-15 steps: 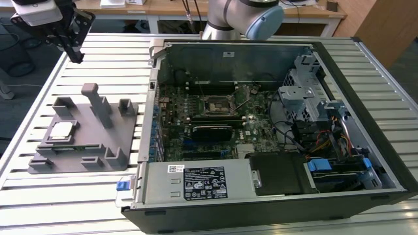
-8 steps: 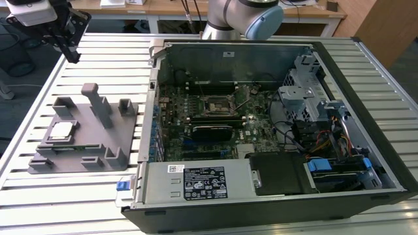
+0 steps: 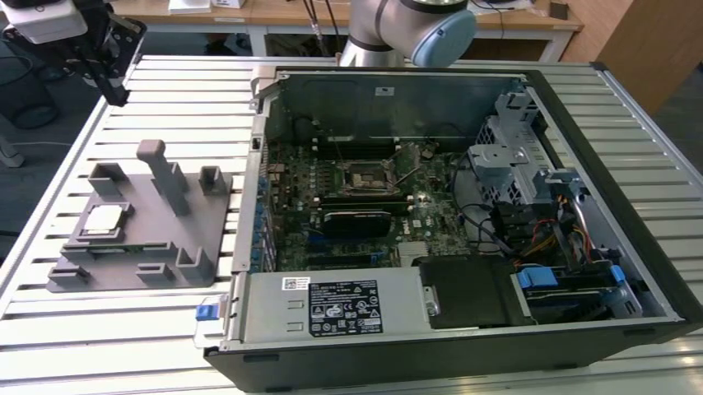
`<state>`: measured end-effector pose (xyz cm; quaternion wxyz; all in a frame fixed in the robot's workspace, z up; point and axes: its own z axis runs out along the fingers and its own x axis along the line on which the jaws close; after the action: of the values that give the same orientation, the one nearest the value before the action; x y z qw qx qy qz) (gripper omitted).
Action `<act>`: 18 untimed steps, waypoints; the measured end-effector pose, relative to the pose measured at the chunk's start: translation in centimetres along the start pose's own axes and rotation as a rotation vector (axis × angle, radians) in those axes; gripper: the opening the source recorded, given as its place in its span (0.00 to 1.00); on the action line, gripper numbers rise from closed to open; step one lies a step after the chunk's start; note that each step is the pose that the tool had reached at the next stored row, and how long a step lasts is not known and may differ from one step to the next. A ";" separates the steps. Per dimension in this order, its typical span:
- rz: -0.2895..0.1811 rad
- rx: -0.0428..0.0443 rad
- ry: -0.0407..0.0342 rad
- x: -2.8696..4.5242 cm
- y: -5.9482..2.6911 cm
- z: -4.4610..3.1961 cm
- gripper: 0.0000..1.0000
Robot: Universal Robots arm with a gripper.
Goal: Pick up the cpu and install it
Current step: 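Reach for the cpu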
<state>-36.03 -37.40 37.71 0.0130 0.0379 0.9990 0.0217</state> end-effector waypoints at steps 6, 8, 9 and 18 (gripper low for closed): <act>0.000 0.0000 0.0000 0.73 0.00 0.03 0.11; 0.000 0.0001 0.0001 0.91 -0.01 0.04 0.11; 0.000 0.0000 0.0001 0.99 -0.01 0.05 0.11; 0.000 0.0000 0.0000 1.95 -0.08 0.12 0.11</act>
<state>-37.98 -37.32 37.54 0.0130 0.0379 0.9990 0.0217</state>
